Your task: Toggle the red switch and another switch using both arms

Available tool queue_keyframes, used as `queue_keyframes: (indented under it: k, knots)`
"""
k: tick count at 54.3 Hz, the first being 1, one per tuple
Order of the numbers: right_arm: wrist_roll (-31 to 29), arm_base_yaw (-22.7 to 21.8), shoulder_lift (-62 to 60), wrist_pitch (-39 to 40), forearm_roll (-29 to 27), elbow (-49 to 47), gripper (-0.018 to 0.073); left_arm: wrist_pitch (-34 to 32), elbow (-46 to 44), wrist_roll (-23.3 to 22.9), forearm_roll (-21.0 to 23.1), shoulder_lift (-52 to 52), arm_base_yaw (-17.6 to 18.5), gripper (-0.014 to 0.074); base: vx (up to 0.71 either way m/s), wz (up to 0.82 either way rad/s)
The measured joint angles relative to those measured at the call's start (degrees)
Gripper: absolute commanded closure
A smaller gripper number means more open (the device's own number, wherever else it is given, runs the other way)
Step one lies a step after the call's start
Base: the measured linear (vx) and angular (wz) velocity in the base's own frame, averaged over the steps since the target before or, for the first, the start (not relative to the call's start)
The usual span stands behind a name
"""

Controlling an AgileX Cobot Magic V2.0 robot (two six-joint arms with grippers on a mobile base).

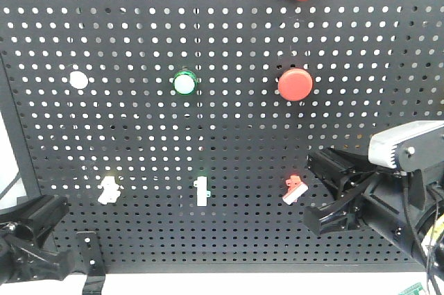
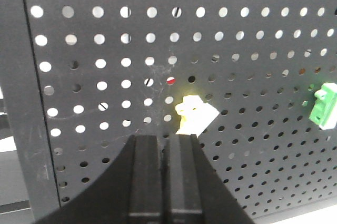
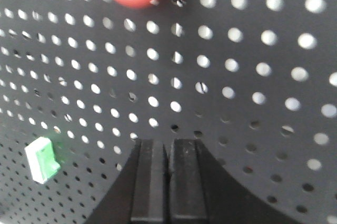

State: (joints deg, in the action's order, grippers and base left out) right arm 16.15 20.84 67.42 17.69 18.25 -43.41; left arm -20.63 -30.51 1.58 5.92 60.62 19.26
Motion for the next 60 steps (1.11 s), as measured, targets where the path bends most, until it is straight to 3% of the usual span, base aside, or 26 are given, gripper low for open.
queue_keyframes:
  k: [33,41,60]
  knots:
    - [0.0,0.0,0.0,-0.3,0.0,0.0,0.0568,-0.6,1.7,0.0,0.0,-1.4,0.0,0.0594,0.0,0.0]
    - [0.0,0.0,0.0,-0.3,0.0,0.0,0.0568,-2.5,9.1,0.0,0.0,-7.8,-1.6,0.0594,0.0,0.0]
    - [0.0,0.0,0.0,-0.3,0.0,0.0,0.0568,-1.9,31.2,0.0,5.6,-34.4,-10.4,0.0594,0.0,0.0]
